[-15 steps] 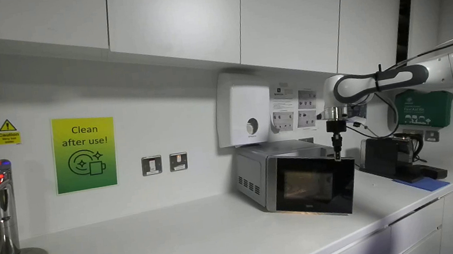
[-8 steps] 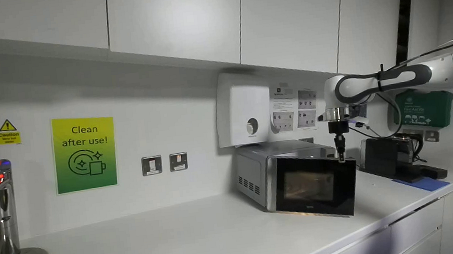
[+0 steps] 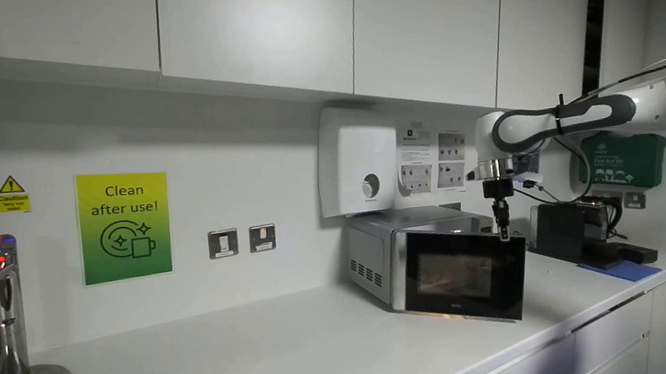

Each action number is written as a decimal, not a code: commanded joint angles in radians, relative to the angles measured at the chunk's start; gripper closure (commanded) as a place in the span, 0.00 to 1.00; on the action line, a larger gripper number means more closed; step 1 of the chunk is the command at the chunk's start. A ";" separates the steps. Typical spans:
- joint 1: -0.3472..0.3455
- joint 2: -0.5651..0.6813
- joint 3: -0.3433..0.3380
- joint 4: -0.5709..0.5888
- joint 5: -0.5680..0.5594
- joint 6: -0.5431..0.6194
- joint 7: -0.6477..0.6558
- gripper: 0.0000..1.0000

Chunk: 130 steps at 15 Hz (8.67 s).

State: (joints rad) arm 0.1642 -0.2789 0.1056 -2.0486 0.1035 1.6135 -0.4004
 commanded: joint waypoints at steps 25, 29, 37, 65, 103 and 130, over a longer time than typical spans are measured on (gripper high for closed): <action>0.020 -0.005 0.053 0.005 -0.005 -0.038 0.127 0.00; 0.021 0.000 0.062 0.008 -0.007 -0.041 0.146 0.00; 0.027 0.021 0.078 0.023 -0.013 -0.050 0.222 0.00; 0.032 0.032 0.123 0.017 -0.030 0.029 0.360 0.00; 0.036 0.065 0.167 0.029 -0.060 0.149 0.579 0.00; 0.061 0.148 0.200 0.098 -0.072 0.146 0.662 0.00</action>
State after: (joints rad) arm 0.2095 -0.1540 0.3011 -1.9800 0.0503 1.7440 0.2268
